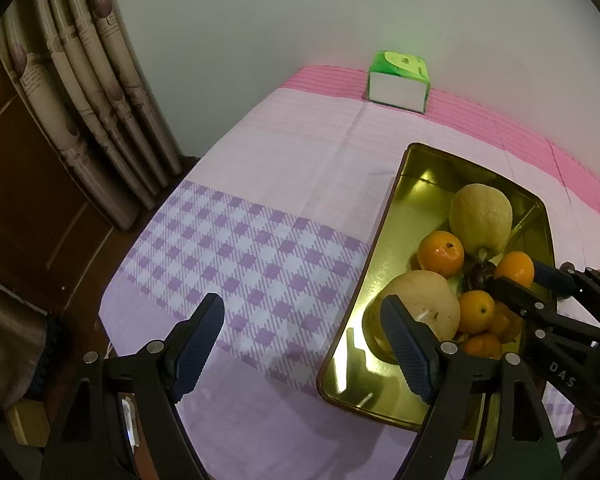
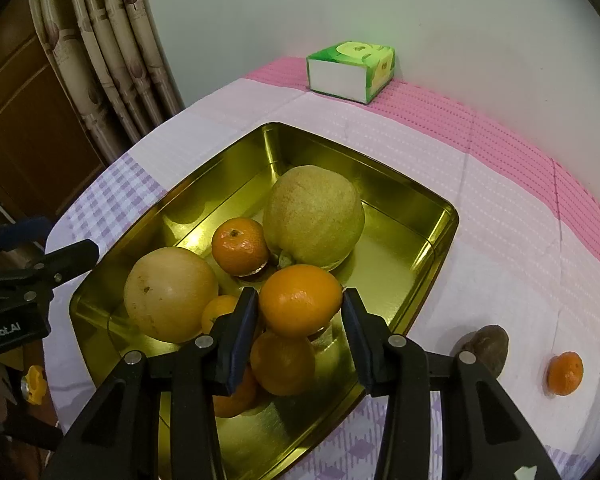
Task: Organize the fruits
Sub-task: 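Carry the orange with the right gripper into the tin and release it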
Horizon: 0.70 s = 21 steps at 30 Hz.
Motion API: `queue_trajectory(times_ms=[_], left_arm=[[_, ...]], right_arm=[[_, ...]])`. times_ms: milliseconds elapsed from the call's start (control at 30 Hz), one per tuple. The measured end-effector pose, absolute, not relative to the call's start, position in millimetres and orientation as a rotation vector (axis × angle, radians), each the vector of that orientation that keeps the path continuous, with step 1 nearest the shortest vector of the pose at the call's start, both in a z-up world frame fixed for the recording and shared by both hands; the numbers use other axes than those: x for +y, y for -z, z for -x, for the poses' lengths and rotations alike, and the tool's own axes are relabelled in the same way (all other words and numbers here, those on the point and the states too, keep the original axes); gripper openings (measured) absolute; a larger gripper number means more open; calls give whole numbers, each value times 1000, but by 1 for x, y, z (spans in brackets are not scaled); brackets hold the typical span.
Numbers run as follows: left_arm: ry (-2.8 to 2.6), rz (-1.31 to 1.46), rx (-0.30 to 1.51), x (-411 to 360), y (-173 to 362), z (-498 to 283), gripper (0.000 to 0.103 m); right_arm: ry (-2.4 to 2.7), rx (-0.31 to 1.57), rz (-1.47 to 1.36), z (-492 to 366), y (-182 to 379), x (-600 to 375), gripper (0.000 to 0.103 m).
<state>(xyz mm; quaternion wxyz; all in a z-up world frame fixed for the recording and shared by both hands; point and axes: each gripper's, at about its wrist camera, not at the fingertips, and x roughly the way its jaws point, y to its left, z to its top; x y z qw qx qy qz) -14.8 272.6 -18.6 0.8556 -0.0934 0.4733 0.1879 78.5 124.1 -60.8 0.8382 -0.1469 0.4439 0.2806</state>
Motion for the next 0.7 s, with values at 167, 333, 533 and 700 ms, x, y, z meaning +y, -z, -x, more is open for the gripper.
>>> queue_trajectory(times_ms=[167,333,533,700], left_arm=[[-394,195,994,273,19,15,80],[-395,194,993,272,19,14,80],[-396,194,994,272,19,14,80],[-395,194,991,272,19,14,80]], right_arm=[[-591,931,297,-78,57,121,43],[-580,919,288,-77,52,115,45],[-573,901,250,-76,44,100,48],[-550,893,217,-74,39,81,48]])
